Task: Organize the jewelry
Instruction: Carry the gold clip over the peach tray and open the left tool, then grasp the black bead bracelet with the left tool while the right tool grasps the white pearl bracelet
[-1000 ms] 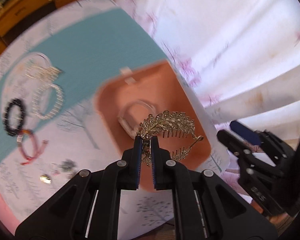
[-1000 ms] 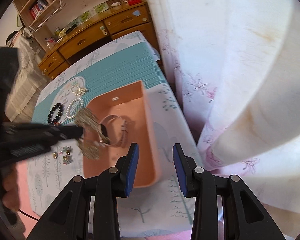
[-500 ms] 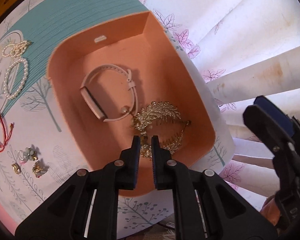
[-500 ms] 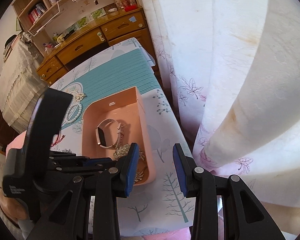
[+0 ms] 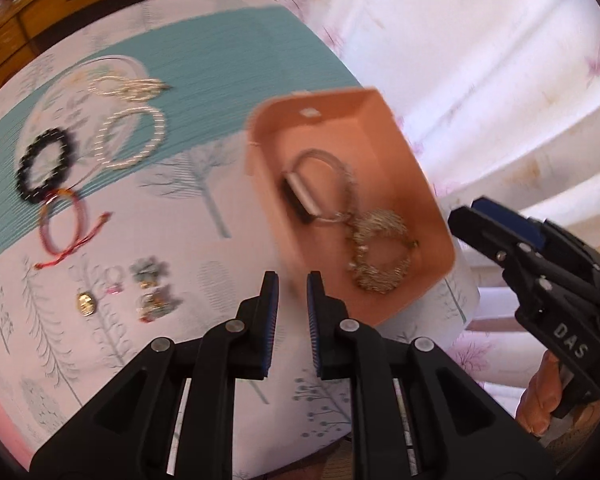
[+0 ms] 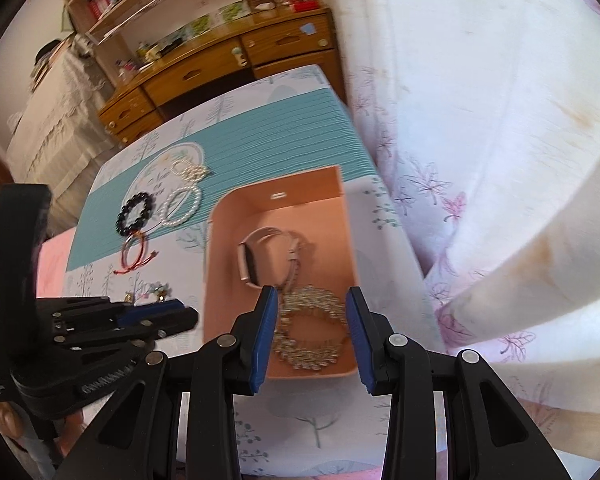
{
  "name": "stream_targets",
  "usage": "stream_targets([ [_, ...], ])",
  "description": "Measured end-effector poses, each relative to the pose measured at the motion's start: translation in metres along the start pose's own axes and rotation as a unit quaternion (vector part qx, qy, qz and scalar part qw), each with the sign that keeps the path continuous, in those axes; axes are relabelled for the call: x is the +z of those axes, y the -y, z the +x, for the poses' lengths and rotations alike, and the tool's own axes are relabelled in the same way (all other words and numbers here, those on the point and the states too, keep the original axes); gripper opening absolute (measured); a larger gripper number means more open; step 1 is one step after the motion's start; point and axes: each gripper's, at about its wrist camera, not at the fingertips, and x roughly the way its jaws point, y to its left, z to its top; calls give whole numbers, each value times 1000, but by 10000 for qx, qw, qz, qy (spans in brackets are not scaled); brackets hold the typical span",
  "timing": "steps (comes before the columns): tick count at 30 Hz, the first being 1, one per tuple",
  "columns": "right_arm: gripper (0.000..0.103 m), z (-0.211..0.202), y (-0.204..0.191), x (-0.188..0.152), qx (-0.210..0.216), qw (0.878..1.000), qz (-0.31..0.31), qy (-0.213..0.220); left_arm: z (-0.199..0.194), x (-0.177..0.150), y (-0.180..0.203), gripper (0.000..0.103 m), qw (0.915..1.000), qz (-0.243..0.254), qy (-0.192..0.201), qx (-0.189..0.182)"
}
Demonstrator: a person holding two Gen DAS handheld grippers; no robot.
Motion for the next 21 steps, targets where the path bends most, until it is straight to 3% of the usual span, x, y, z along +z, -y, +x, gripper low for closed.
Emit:
stream_targets([
  [4, 36, 8, -21, 1, 93, 9997, -203, -84, -22, -14, -32, 12, 9984, -179, 493, 229],
  [6, 36, 13, -32, 3, 136, 9993, -308, -130, -25, -19, -48, 19, 9981, -266, 438, 329],
  [7, 36, 15, -36, 4, 157, 9991, -357, -145, -26, -21, -61, 29, 9986, -323, 291, 303],
  [9, 36, 20, -48, 8, 215, 9985, -471, -185, -26, -27, -78, 35, 9981, -485, 205, 305],
  [15, 36, 34, -85, 34, 385, 9955, -831, -226, -34, -25, -136, 35, 9933, -966, 168, 616],
  [19, 36, 49, -114, 63, 485, 9923, -1094, -312, -38, -11, -166, 35, 9889, -905, 209, 1163],
  [21, 36, 59, -127, 80, 513, 9911, -1159, -404, -41, -2, -179, 35, 9879, -934, 212, 1219],
])
